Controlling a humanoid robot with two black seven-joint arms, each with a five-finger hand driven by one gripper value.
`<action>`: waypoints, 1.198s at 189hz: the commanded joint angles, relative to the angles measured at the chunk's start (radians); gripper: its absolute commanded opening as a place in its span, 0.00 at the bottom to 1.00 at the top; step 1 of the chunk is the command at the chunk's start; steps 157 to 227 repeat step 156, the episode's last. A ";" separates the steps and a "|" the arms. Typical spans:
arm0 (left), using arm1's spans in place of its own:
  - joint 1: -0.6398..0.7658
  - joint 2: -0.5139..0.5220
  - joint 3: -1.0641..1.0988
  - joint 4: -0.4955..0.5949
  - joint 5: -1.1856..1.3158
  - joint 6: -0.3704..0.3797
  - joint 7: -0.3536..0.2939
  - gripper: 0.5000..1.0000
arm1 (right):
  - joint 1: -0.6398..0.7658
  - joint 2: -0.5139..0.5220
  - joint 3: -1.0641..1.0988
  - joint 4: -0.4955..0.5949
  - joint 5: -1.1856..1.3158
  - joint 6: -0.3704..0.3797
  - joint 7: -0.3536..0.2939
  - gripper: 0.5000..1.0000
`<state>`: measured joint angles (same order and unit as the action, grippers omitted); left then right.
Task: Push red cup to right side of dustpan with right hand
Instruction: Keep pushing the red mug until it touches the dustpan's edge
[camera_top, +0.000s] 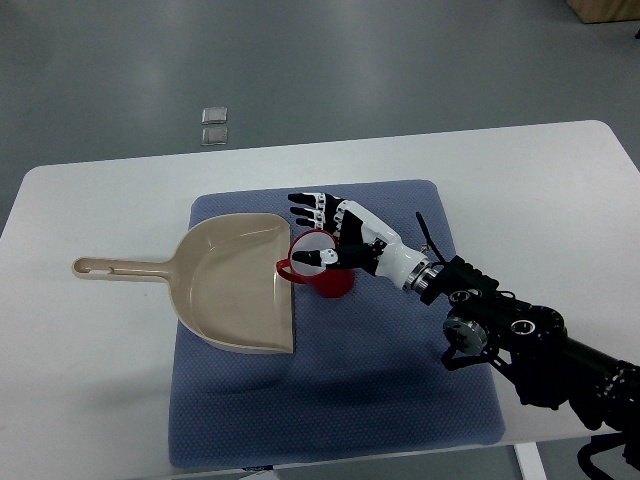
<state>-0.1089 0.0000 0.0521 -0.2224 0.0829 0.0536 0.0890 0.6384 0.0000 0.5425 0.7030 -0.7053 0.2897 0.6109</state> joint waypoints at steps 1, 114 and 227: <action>0.000 0.000 0.000 -0.002 0.000 0.000 0.000 1.00 | 0.009 0.000 0.001 0.001 0.007 -0.001 0.000 0.86; 0.000 0.000 0.002 -0.002 0.000 0.000 0.000 1.00 | 0.079 -0.104 0.132 -0.003 0.449 -0.006 -0.098 0.87; 0.000 0.000 0.003 -0.002 0.000 0.000 0.000 1.00 | 0.067 -0.132 0.171 -0.010 0.647 0.048 -0.094 0.87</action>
